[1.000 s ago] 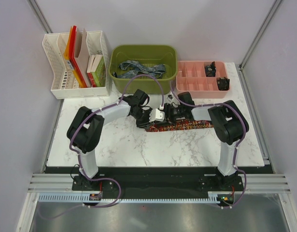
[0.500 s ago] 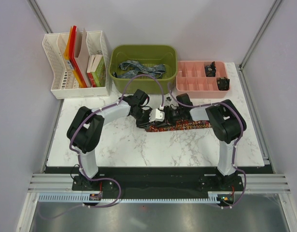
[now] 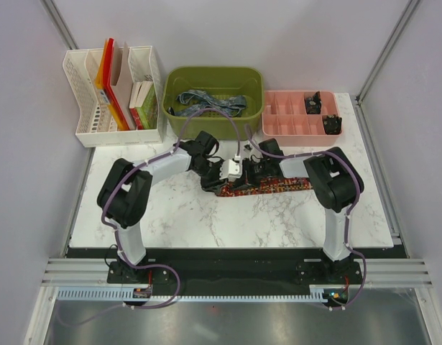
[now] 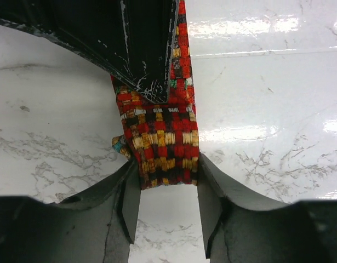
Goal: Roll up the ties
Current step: Roll the tie at the center of the board.
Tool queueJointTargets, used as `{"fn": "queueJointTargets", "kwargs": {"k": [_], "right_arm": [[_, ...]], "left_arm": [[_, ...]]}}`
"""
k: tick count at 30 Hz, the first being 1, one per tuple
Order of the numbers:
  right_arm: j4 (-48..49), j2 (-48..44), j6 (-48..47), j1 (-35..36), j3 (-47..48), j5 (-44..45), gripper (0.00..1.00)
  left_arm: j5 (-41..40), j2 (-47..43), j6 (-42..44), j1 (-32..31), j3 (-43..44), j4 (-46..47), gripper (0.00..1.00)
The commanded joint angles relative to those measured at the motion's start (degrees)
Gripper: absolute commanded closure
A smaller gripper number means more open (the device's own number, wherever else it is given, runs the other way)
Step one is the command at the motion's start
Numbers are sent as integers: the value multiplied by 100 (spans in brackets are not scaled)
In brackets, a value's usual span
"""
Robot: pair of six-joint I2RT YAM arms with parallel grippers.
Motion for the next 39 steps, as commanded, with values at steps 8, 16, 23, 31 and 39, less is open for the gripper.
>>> {"fn": "queueJointTargets", "kwargs": {"k": [8,16,23,31,39], "right_arm": [[-547,375,-473,29,180,878,100],[-512,410,-341,152,181,904,100],[-197,401,-42,240,84,905,100],[-81,410,81,276,40,913,100],[-125,392,28,258,31,905,100]], "left_arm": [[560,-577,-220,377,-213,112,13],[534,-349,-325,298,-354,534,14],[542,-375,-501,289,-223,570,41],[323,-323,-318,210,-222,429,33],[-2,-270,-27,289,-513,411,30]]}}
